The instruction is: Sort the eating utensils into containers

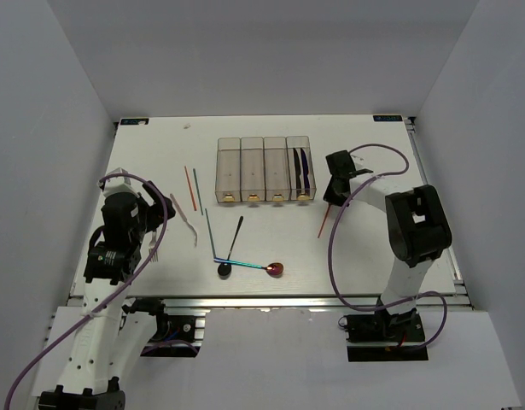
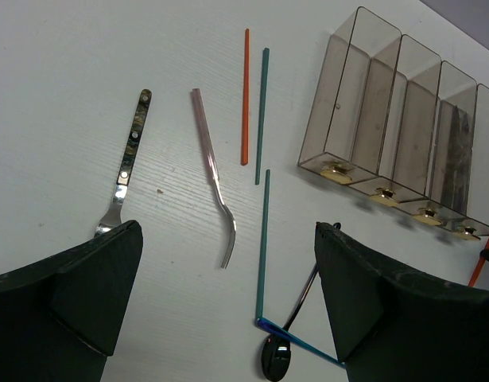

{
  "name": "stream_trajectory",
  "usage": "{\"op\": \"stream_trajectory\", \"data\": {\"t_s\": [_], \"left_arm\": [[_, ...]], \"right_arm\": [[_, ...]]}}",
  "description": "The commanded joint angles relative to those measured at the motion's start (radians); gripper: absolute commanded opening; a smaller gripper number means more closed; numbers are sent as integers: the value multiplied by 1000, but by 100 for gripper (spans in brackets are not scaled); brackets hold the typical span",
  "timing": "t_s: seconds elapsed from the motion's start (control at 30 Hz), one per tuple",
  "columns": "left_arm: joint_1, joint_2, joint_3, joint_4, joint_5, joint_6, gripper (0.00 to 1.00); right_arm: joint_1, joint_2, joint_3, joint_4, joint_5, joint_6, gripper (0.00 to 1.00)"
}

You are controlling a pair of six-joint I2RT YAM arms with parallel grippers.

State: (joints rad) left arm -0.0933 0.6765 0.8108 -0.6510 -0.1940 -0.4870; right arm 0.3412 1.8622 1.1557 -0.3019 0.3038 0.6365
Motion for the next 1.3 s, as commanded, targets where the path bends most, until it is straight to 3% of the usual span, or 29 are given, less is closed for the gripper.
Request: {"op": "stream_trajectory", "data": {"t_s": [0.0,0.17,0.37,0.43,0.5,0.57,0.83,1.27], "left_arm": [[4,-12,-4,10,13,4,98],[4,-15,-4,10,13,4,98],[6,-15,-4,10,11,4,98],[4,-14,-4,10,10,4,98],[4,-9,-4,10,11,4,98],[4,-3,-2,8,11,4,98],[4,-5,-4,8,7,2,98],[6,9,-5,11,22,8,98]], "right_arm": [[-8,-46,-73,-49,-40,-12,0],[-7,-228,-140,89,-173,-99,0],[8,-313,-50,101,-209,-188,0],[13,-330,-19,171,-287,-210,0],[16,-275,40,204,-456,-257,0],[35,-169,180,205,-530,-335,0],[56,179,634,106,-579,-416,0],[84,290,702,162,-558,-345,0]]}}
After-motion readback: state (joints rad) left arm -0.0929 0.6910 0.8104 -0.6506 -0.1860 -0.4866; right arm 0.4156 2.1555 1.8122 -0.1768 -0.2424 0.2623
